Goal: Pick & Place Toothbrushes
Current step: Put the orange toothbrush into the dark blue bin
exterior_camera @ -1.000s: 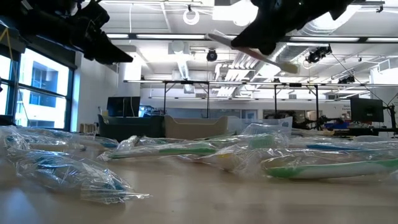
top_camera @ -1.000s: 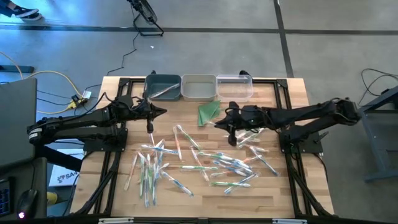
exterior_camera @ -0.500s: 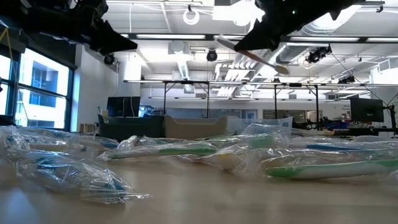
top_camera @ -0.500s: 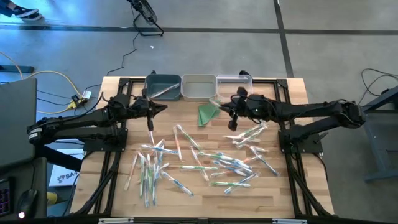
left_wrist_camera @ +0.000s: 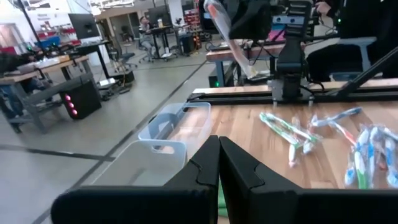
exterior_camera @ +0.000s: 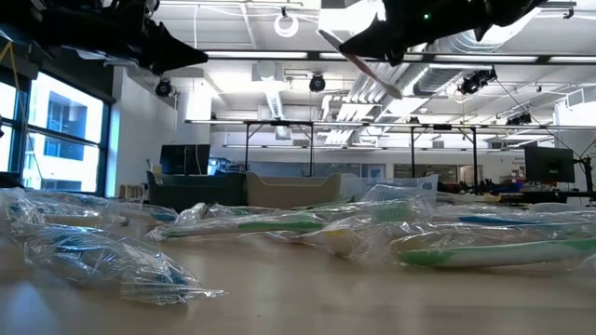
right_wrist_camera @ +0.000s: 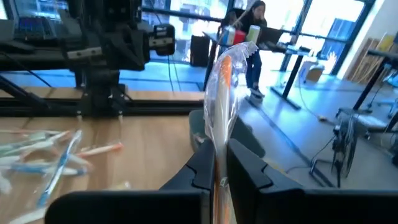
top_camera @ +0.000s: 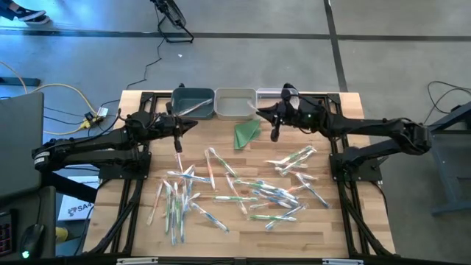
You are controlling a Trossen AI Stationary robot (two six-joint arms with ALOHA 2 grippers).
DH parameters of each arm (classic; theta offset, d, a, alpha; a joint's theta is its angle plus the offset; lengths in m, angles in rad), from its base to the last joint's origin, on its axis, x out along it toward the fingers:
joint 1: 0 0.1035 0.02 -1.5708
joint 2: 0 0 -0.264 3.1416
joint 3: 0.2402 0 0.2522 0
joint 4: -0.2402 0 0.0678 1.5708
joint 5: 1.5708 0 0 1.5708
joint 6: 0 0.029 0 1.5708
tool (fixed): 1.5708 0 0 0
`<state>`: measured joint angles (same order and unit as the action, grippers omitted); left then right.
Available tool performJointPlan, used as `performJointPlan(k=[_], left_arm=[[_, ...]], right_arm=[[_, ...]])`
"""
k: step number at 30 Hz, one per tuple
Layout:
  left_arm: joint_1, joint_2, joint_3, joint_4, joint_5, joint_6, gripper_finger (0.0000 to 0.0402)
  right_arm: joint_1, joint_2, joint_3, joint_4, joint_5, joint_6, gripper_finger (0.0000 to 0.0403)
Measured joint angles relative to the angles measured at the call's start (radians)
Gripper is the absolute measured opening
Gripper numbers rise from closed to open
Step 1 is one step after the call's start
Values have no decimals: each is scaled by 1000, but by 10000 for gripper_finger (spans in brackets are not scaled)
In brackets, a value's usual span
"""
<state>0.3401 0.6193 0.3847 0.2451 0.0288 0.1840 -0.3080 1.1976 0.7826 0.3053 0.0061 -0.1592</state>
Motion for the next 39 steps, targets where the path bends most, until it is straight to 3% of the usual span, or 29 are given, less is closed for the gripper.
performJointPlan(k=[7, 15, 21, 27, 30, 36, 39], left_arm=[[0, 0, 0, -10, -1, 52, 3], [0, 24, 0, 7, -1, 42, 3], [0, 161, 0, 164, -25, 45, 3], [34, 286, 0, 243, -150, -45, 3], [135, 323, 0, 241, -54, -137, 1], [313, 405, 0, 339, 333, -173, 1], [342, 457, 0, 436, 403, -174, 1]], right_arm=[[-57, 5, 0, 31, -30, -38, 16], [-148, 5, 0, 98, -272, -41, 16], [-174, 5, 0, 138, -296, -3, 16], [-166, 5, 0, 136, -295, 3, 16], [-156, 5, 0, 141, -294, 34, 16], [-135, 5, 0, 145, -294, 54, 16], [-120, 5, 0, 149, -294, 61, 16]])
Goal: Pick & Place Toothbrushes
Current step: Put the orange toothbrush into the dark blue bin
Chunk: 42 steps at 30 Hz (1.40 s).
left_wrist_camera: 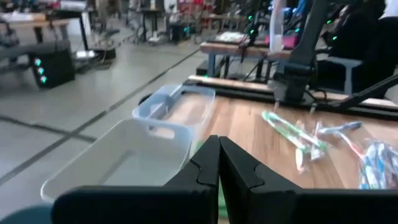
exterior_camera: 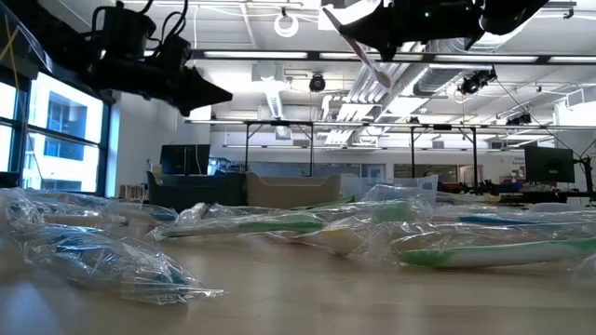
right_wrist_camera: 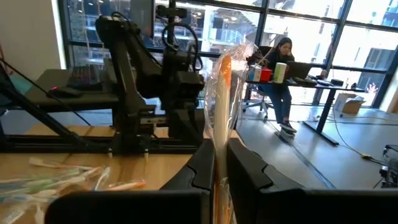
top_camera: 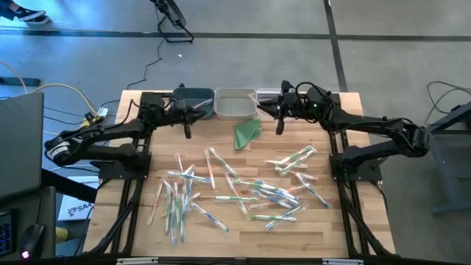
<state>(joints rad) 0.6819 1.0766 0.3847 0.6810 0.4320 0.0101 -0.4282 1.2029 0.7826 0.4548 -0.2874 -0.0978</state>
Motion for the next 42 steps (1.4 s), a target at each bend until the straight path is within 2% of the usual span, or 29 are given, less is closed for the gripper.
performJointPlan(k=[5, 11, 16, 21, 25, 30, 33, 38, 42], left_arm=[[20, 85, 0, 143, 11, -10, 1], [19, 140, 4, 266, 87, -42, 1], [19, 144, 48, 243, 86, -76, 1], [15, 144, 99, 184, 86, -70, 2], [2, 144, 125, 149, 77, -67, 24], [-48, 152, 156, 152, 71, -40, 85], [-88, 152, 181, 157, 25, -13, 111], [-158, 188, 221, 154, -71, 12, 124], [-187, 259, 272, 153, -81, -27, 125]], right_arm=[[29, 52, 0, 110, -1, 0, 16], [19, 175, 0, 304, 0, 21, 16], [-4, 266, 0, 494, 0, 94, 16], [-7, 331, 0, 609, 0, 114, 16], [-5, 353, 0, 638, 2, 114, 16], [4, 358, 0, 664, 69, 113, 16], [11, 358, 0, 672, 73, 109, 16], [32, 358, 0, 672, 72, 95, 16], [47, 358, 0, 663, 63, 79, 16]])
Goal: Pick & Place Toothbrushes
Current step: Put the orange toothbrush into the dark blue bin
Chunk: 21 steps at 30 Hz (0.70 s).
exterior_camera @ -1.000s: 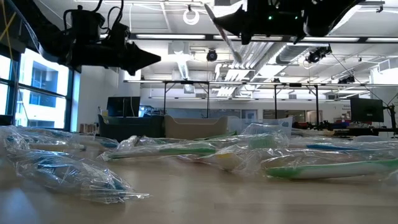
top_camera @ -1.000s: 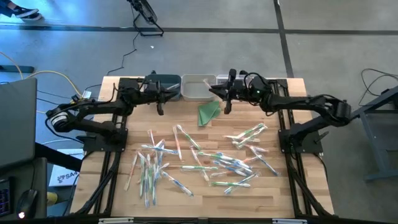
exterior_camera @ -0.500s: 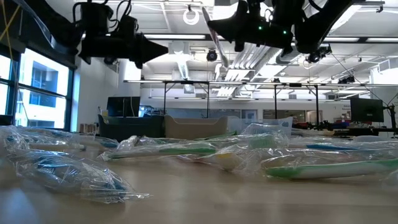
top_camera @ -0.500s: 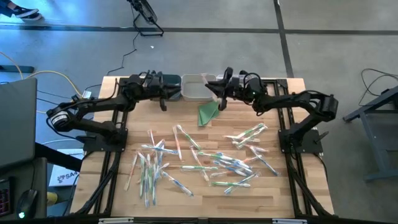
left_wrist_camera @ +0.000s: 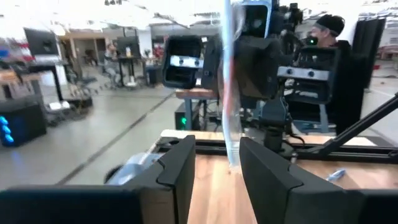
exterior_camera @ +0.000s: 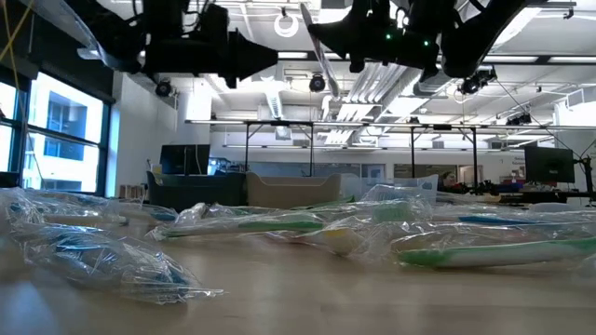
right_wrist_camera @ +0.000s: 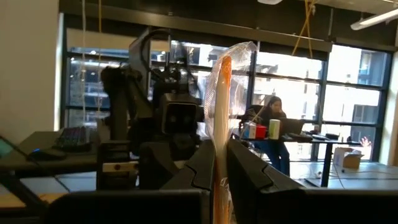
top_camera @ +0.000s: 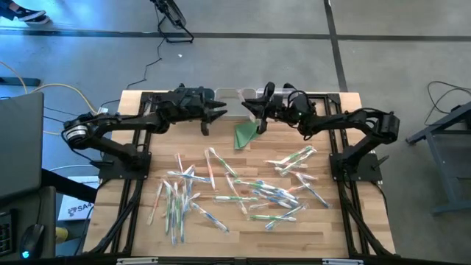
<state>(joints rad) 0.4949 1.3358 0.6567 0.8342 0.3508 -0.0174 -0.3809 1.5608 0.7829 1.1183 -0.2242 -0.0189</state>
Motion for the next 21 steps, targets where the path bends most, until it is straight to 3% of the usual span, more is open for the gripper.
performJointPlan(k=[12, 21], left_arm=[[-14, 157, 154, 1, 110, -94, 125], [-36, 217, 204, 1, 110, -119, 125]], right_arm=[[8, 0, 0, -38, -11, -12, 16], [8, 0, 0, -49, -11, -37, 16]])
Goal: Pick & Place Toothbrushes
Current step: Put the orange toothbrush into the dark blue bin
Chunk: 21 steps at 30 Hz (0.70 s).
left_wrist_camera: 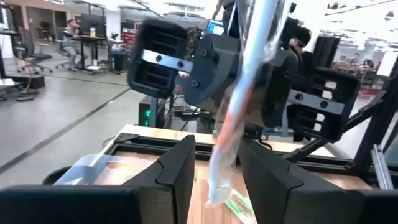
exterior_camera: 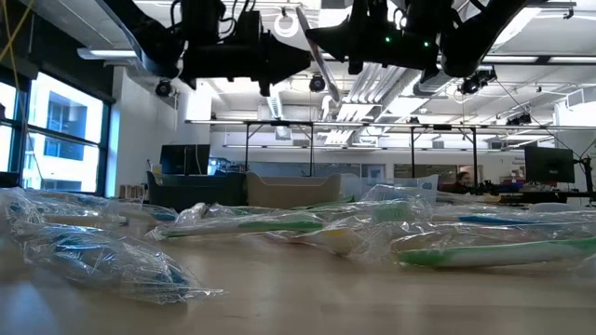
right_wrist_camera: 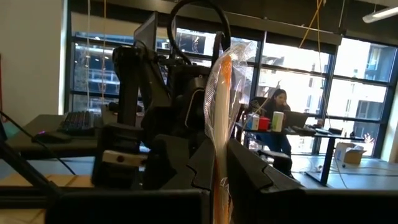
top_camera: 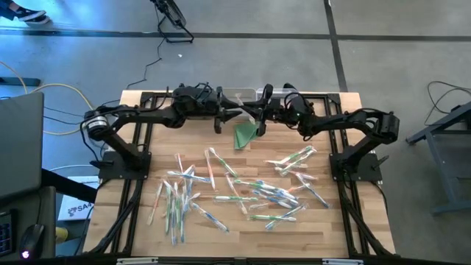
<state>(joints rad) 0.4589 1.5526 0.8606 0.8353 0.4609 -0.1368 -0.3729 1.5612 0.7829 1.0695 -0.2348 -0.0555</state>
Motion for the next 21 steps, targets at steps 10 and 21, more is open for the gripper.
performJointPlan(k=[10, 21], left_arm=[[-15, 38, 48, 0, 0, 1, 125], [-15, 38, 48, 2, 0, 1, 125]], right_arm=[[0, 0, 0, -19, 5, 0, 16], [0, 0, 0, -17, 27, -1, 16]])
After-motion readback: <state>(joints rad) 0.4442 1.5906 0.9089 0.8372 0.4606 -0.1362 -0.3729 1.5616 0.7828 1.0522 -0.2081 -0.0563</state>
